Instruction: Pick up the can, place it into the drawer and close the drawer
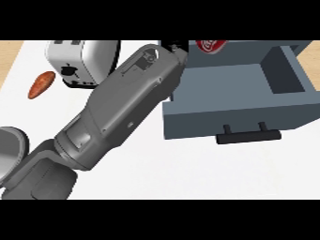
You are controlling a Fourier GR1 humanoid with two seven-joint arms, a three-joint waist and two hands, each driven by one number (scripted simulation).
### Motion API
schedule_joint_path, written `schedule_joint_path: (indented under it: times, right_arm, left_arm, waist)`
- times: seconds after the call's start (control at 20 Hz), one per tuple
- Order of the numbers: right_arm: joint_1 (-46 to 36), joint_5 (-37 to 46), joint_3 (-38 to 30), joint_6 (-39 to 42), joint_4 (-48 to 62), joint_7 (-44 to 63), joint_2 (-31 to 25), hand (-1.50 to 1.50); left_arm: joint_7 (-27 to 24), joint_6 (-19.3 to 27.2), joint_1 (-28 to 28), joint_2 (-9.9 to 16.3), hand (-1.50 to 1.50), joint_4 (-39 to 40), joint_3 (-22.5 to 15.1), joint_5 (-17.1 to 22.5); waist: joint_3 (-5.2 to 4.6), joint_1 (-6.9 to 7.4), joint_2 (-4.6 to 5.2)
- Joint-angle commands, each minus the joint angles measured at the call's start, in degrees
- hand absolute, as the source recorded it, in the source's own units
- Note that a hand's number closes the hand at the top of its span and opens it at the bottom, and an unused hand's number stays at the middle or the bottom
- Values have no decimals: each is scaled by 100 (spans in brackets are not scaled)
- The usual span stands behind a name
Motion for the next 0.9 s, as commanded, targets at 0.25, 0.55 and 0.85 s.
schedule_joint_path:
  times: [0.25, 0.55, 0.85]
  right_arm:
    - [-453, 163, 13, -122, 288, 98, -278, -150]
    - [-246, 155, 216, -263, -260, 324, 27, -150]
    - [-263, -175, -75, -61, 112, 181, -240, -150]
  left_arm:
    - [-160, 318, -40, 0, -150, 299, -766, 497]
    - [-472, 747, 307, 0, -150, 204, -1135, 842]
    - [-702, 672, 156, 0, -150, 517, -1090, 1103]
  waist:
    - [2, 6, 16]
    - [-1, -94, 23]
    - [4, -202, 56]
